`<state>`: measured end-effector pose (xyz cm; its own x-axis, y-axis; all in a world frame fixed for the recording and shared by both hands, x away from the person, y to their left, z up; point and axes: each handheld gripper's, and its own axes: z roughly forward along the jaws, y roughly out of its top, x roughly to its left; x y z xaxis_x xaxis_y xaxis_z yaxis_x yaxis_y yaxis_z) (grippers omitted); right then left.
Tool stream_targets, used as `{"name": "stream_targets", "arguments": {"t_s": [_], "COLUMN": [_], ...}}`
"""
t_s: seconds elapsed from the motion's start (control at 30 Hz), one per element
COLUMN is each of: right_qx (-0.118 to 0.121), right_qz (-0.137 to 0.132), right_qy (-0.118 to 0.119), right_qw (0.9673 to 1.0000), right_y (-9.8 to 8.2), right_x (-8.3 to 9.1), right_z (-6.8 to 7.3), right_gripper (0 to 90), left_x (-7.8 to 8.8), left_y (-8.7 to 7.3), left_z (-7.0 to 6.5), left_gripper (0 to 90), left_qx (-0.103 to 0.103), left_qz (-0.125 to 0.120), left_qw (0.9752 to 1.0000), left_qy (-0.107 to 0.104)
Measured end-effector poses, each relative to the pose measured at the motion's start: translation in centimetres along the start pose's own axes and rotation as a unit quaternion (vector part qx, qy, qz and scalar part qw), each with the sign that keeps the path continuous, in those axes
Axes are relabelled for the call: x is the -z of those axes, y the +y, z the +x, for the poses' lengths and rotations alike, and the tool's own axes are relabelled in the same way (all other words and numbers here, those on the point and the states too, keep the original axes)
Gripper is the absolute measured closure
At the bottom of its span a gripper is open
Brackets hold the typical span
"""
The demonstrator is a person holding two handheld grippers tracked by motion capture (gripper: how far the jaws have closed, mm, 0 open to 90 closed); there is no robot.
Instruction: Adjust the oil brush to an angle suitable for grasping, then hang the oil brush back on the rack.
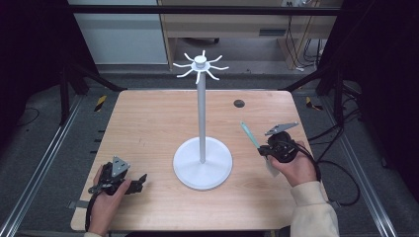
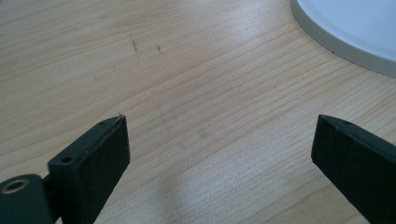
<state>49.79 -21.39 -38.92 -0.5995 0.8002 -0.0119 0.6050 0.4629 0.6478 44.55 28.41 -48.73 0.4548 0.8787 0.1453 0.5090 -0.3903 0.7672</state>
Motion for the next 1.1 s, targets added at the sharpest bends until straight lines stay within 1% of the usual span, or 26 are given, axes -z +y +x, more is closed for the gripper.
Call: {"name": "stream_targets", "arguments": {"t_s": [0.03,0.07,0.1,0.17,0.2,0.27,0.3,0.4,0.6,0.63,0.67,0.7,0.77,0.8,0.83,0.87,0.9,0.93,0.97,1.0,1.07,1.1], "right_qx": [0.000,-0.004,-0.020,-0.021,-0.025,-0.025,-0.021,-0.027,-0.028,-0.028,-0.029,-0.029,-0.032,-0.028,-0.028,-0.020,-0.020,-0.026,-0.024,-0.024,-0.028,-0.028], "right_qz": [0.000,-0.008,-0.025,-0.028,-0.038,-0.041,-0.046,-0.057,-0.081,-0.081,-0.093,-0.093,-0.106,-0.120,-0.120,-0.134,-0.134,-0.150,-0.156,-0.156,-0.167,-0.167], "right_qy": [0.000,0.000,0.001,-0.001,-0.005,-0.004,-0.005,-0.008,-0.008,-0.008,-0.009,-0.009,-0.011,-0.012,-0.012,-0.012,-0.012,-0.005,-0.007,-0.007,-0.015,-0.015], "right_qw": [1.0000,1.0000,0.9995,0.9994,0.9990,0.9988,0.9987,0.9980,0.9962,0.9962,0.9952,0.9952,0.9938,0.9922,0.9922,0.9907,0.9907,0.9884,0.9874,0.9874,0.9854,0.9854], "right_y": [0.0,0.0,0.1,0.1,0.0,-0.1,-0.2,-0.4,-0.8,-0.8,-0.9,-0.9,-0.9,-0.9,-0.9,-0.9,-0.9,-0.9,-0.9,-0.9,-0.9,-0.9], "right_x": [0.0,0.1,0.5,0.6,0.9,1.0,1.1,1.0,0.4,0.4,0.4,0.4,0.5,0.6,0.6,0.7,0.7,0.9,0.9,0.9,1.0,1.0], "right_z": [0.0,-0.1,-0.4,-0.5,-0.4,-0.4,-0.3,0.1,1.0,1.0,1.0,1.0,1.2,1.3,1.3,1.5,1.5,1.6,1.6,1.6,1.9,1.9], "right_gripper": [82.6,82.6,82.6,82.6,82.6,82.6,82.6,82.6,82.6,82.6,82.6,82.6,82.6,82.6,82.6,82.5,82.5,82.6,82.6,82.6,82.6,82.6], "left_x": [0.0,0.0,0.0,0.0,0.1,0.1,0.1,0.2,0.2,0.2,0.2,0.2,0.2,0.2,0.2,0.1,0.1,0.1,0.1,0.0,0.1,0.1], "left_y": [0.0,0.0,-0.1,0.0,0.0,0.1,0.1,0.2,0.5,0.5,0.5,0.5,0.5,0.5,0.5,0.5,0.5,0.5,0.5,0.5,0.5,0.5], "left_z": [0.0,0.0,0.0,0.0,0.1,0.1,0.1,0.1,0.2,0.2,0.1,0.2,0.2,0.2,0.2,0.1,0.1,0.1,0.0,0.0,0.0,0.0], "left_gripper": [4.0,4.0,4.0,4.0,4.1,4.0,4.0,4.0,4.0,4.0,4.0,4.0,4.0,4.0,4.0,4.0,4.0,4.0,4.0,4.0,4.0,4.0], "left_qx": [-0.001,0.001,0.003,0.004,0.004,0.005,0.006,0.005,0.006,0.006,0.006,0.006,0.006,0.006,0.006,0.005,0.005,0.003,0.001,0.001,0.002,0.003], "left_qz": [0.000,0.000,-0.001,-0.002,-0.003,-0.006,-0.009,-0.012,-0.018,-0.018,-0.019,-0.019,-0.019,-0.018,-0.018,-0.017,-0.016,-0.014,-0.013,-0.013,-0.014,-0.015], "left_qw": [1.0000,1.0000,1.0000,1.0000,1.0000,1.0000,0.9999,0.9999,0.9998,0.9998,0.9998,0.9998,0.9998,0.9998,0.9998,0.9998,0.9999,0.9999,0.9999,0.9999,0.9999,0.9999], "left_qy": [0.000,0.000,0.000,0.001,0.001,0.001,0.001,0.001,-0.003,-0.003,-0.003,-0.003,-0.002,-0.002,-0.002,-0.002,-0.002,-0.002,-0.002,-0.003,-0.002,-0.002]}}
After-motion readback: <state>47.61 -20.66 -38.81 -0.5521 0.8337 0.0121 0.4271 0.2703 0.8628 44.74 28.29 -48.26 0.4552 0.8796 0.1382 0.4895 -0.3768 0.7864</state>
